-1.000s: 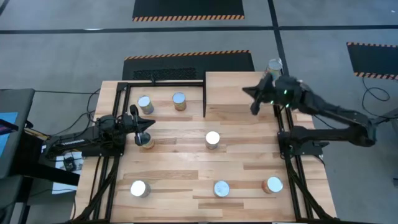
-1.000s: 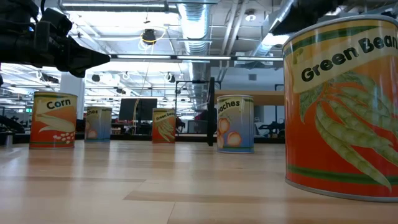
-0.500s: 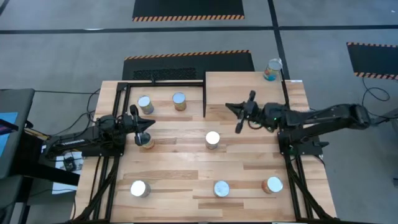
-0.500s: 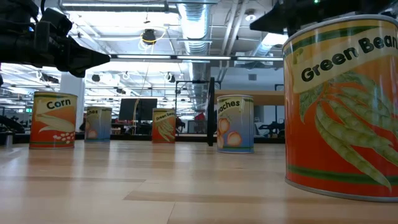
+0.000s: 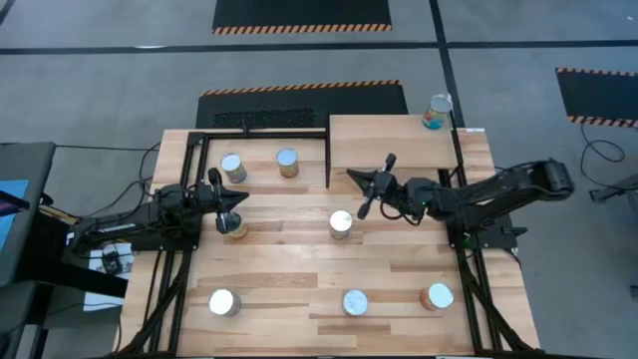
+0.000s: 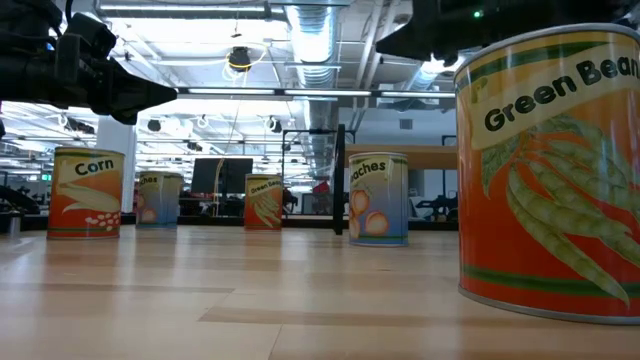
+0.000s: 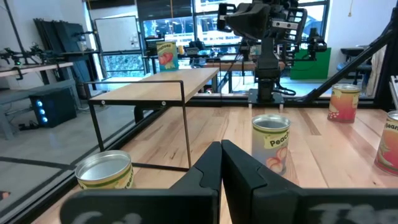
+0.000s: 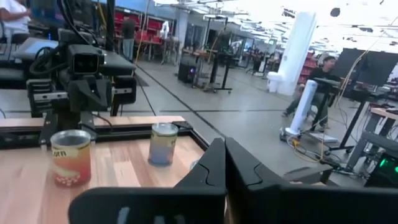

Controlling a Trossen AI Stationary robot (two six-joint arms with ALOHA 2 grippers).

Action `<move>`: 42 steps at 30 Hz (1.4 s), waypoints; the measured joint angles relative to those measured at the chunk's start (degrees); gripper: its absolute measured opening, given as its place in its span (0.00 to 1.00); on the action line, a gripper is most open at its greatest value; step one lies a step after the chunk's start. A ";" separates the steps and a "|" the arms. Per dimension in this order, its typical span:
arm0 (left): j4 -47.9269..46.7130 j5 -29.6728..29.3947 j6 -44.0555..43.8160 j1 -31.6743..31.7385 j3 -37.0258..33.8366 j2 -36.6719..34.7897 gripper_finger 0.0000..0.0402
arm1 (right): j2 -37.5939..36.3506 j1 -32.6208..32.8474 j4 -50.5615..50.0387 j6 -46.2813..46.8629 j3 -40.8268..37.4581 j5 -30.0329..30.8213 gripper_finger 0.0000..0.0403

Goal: Pick and place cans onto a shelf
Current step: Put the top canned corn on the shelf

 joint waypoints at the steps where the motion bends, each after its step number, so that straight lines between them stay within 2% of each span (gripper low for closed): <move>1: 0.01 -0.01 0.00 0.01 0.00 0.02 0.00 | 0.42 0.00 0.88 0.19 0.00 0.00 0.02; 20: 0.01 0.00 0.00 0.00 0.02 0.02 0.00 | 5.09 0.16 14.10 -0.18 -0.07 -1.36 0.01; 25: 0.01 -0.01 0.00 0.00 0.01 0.02 0.00 | 7.09 0.35 17.80 -4.02 -0.02 -1.46 0.01; 33: 0.01 -0.01 0.00 0.00 0.01 0.02 0.00 | 7.15 0.89 15.42 -2.42 -0.02 -1.53 0.07; 42: 0.00 0.00 0.00 0.00 0.00 0.02 0.00 | 7.15 0.34 12.85 1.27 -0.02 -1.55 0.06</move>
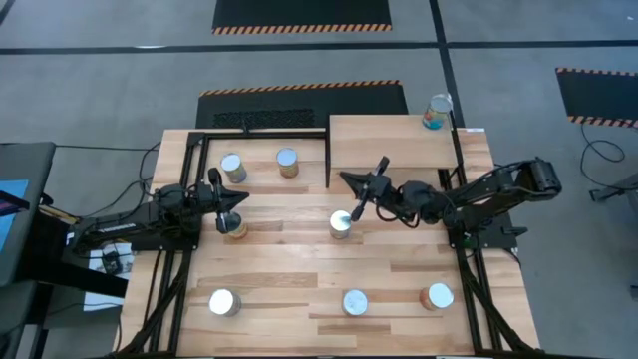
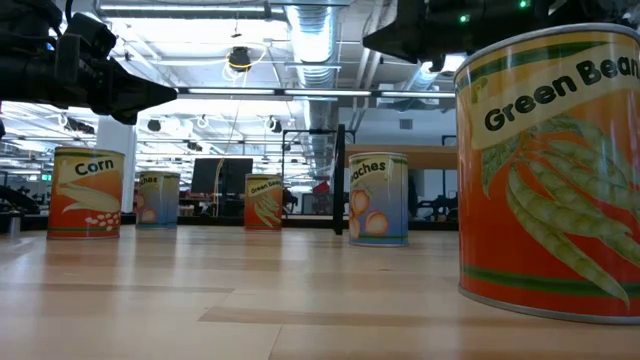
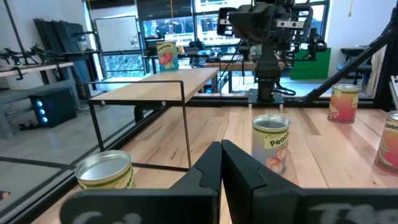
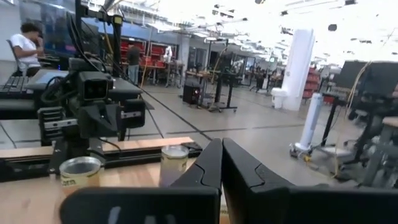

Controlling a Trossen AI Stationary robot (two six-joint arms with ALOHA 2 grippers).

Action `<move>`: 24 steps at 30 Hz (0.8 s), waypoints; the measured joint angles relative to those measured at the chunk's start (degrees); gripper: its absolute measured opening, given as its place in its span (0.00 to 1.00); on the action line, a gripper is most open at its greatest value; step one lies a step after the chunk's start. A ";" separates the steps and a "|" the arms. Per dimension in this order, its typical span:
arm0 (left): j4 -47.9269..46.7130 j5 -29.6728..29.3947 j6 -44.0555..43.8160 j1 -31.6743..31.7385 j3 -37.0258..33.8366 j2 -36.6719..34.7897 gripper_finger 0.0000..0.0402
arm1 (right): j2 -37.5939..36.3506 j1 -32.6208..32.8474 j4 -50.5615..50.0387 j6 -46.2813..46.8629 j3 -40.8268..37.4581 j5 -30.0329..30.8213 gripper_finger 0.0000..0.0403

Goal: Pick and place cans onto a shelf
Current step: Put the top canned corn on the shelf

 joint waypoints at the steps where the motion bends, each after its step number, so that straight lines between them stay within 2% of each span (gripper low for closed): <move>1: 0.01 -0.01 0.00 0.01 0.00 0.00 0.00 | 0.00 -0.16 -0.05 0.91 0.00 0.02 0.06; 18: 0.01 -0.01 0.00 -0.01 0.00 0.00 0.00 | 0.06 -0.56 1.65 5.58 0.02 -1.27 0.06; 21: -0.01 0.01 0.00 0.01 0.01 0.00 0.00 | 2.45 -0.56 5.80 6.39 0.11 -1.31 0.03; 24: 0.01 -0.01 0.00 0.00 0.01 0.00 0.00 | 5.51 -0.48 11.86 3.21 0.41 -3.59 0.02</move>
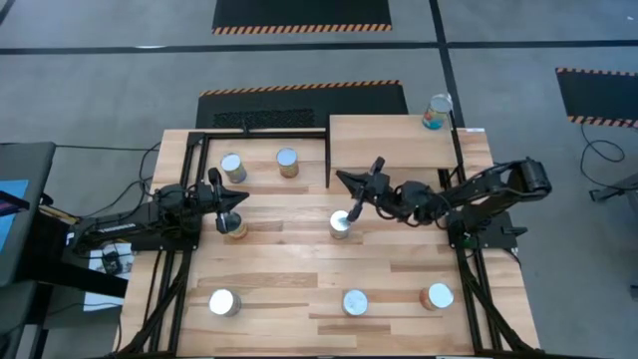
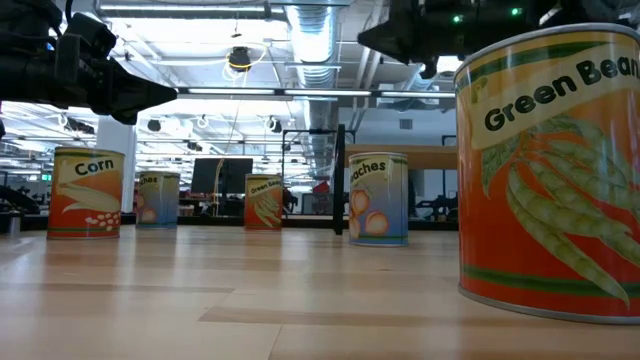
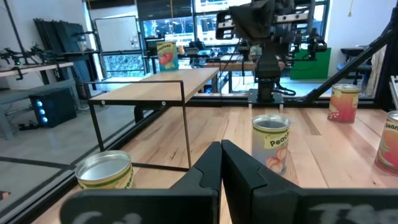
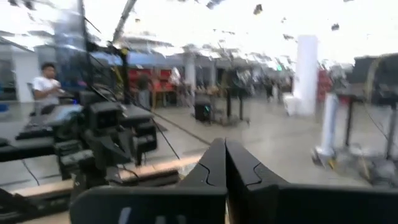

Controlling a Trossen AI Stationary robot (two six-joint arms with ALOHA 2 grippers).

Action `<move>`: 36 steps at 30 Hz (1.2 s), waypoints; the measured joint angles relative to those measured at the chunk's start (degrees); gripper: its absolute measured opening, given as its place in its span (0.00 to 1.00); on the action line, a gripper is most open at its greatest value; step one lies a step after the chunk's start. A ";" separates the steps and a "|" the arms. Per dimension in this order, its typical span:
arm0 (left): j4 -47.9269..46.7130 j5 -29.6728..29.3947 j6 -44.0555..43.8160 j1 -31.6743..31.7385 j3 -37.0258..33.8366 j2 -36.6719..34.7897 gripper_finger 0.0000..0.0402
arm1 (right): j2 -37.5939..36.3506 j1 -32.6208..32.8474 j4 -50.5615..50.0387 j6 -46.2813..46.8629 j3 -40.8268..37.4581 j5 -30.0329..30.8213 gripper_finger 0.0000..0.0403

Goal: Pick and place cans onto a shelf
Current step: Put the top canned corn on the shelf

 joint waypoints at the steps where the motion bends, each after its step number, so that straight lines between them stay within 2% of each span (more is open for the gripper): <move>1: -0.01 0.01 0.00 0.00 0.00 0.00 0.00 | 0.83 0.15 1.04 -0.87 0.48 -0.54 0.02; 6: -0.01 0.01 0.00 0.00 0.00 0.00 0.00 | 3.08 1.12 1.39 -3.30 2.98 -0.69 0.01; 14: 0.00 0.00 0.00 -0.01 0.01 0.00 0.00 | 4.62 2.45 -5.45 -3.50 5.95 0.08 0.01; 20: -0.02 0.02 0.00 0.01 0.00 0.00 0.00 | 7.01 2.24 -11.36 -7.35 7.11 -7.07 0.01; 24: -0.02 0.00 0.00 -0.01 0.01 0.00 0.00 | 4.26 5.11 -13.62 -12.61 7.13 -6.61 0.01; 28: -0.01 0.02 0.00 0.00 0.00 0.00 0.00 | -0.76 6.06 -20.60 -11.92 7.15 -7.09 0.01; 30: 0.00 0.02 0.00 0.01 0.01 0.00 0.00 | -2.32 5.20 -24.63 -8.71 7.10 -10.76 0.01; 34: -0.02 0.02 0.00 0.01 -0.01 0.00 0.00 | -2.79 2.68 -23.48 -1.87 5.85 -27.40 0.01; 36: 0.00 0.02 0.00 0.00 0.00 0.00 0.00 | -1.41 2.32 -22.71 -0.67 5.70 -31.30 0.01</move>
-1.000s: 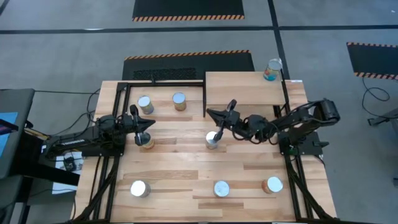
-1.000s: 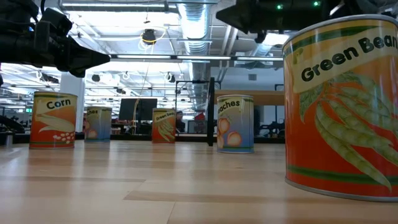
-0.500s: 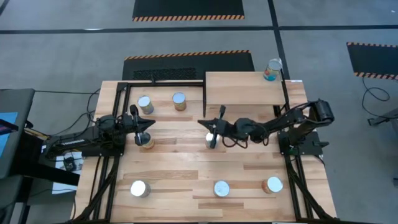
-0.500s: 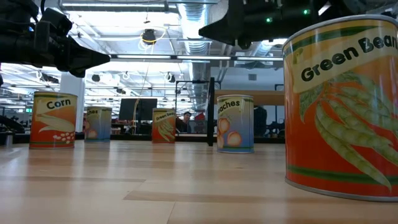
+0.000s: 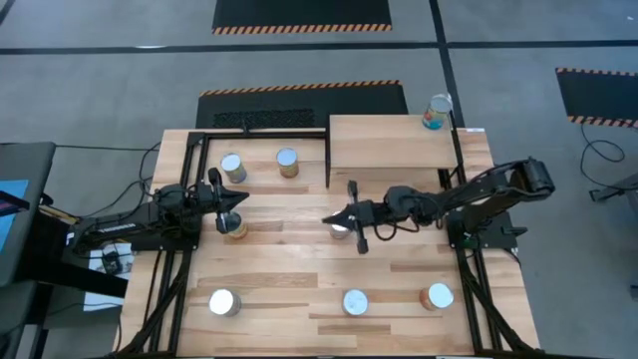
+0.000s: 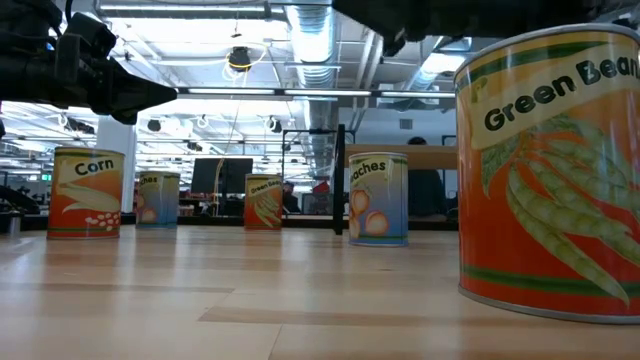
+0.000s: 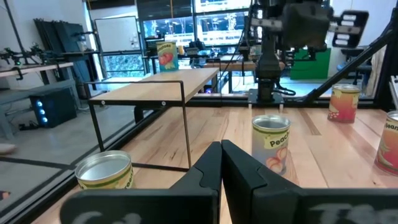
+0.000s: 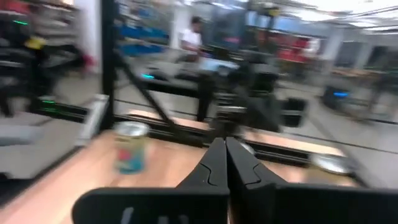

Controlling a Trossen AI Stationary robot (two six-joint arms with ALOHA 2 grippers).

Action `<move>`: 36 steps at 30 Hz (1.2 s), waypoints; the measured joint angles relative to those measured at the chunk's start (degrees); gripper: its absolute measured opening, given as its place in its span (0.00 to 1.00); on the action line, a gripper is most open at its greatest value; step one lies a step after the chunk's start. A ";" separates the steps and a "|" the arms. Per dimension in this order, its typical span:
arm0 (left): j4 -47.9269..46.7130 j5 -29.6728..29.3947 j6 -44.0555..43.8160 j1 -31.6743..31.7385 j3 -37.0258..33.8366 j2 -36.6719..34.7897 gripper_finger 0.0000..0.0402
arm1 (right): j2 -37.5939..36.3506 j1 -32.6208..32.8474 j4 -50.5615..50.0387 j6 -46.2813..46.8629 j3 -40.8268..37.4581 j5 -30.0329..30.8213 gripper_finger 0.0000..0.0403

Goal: Pick and place cans onto a shelf
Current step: Put the top canned corn on the shelf

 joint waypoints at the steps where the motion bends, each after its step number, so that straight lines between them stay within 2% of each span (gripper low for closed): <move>1: -0.02 0.00 0.00 0.01 -0.01 0.00 0.00 | 0.62 0.14 -1.13 0.07 -0.08 -0.73 0.01; 4: 0.00 0.00 0.00 -0.01 -0.01 -0.02 0.00 | 0.76 1.64 -6.91 0.52 -0.14 -0.91 0.01; 7: 0.00 -0.02 0.00 0.01 0.01 0.00 0.00 | -2.17 4.19 -17.92 1.92 -0.20 -0.56 0.01; 11: -0.02 -0.01 0.00 0.00 0.00 0.00 0.00 | -9.10 6.81 -26.68 1.56 -2.12 5.77 0.01; 14: -0.02 0.00 0.00 0.00 -0.01 0.00 0.00 | -13.75 7.04 -21.21 1.13 -8.09 9.83 0.01; 18: -0.02 0.04 -0.06 0.01 0.00 0.00 0.00 | -19.06 6.21 -8.21 0.26 -17.01 11.34 0.01; 21: 0.00 0.07 -1.08 0.01 0.01 0.00 0.00 | -21.38 5.32 -3.01 0.81 -21.53 11.75 0.01; 26: 0.73 0.07 -6.49 0.00 0.00 0.00 0.00 | -25.58 4.75 -2.29 1.09 -24.03 11.69 0.01; 29: 5.20 -0.34 -7.88 0.01 -0.01 0.02 0.00 | -28.76 4.75 -2.36 -0.22 -24.35 11.80 0.01; 31: 8.52 0.79 -7.65 0.01 0.13 0.15 0.00 | -30.70 4.80 -2.58 -1.42 -24.33 11.81 0.01; 36: 7.78 4.61 -11.32 -0.05 1.88 4.22 0.00 | -33.66 4.16 -5.70 -1.63 -24.32 11.84 0.01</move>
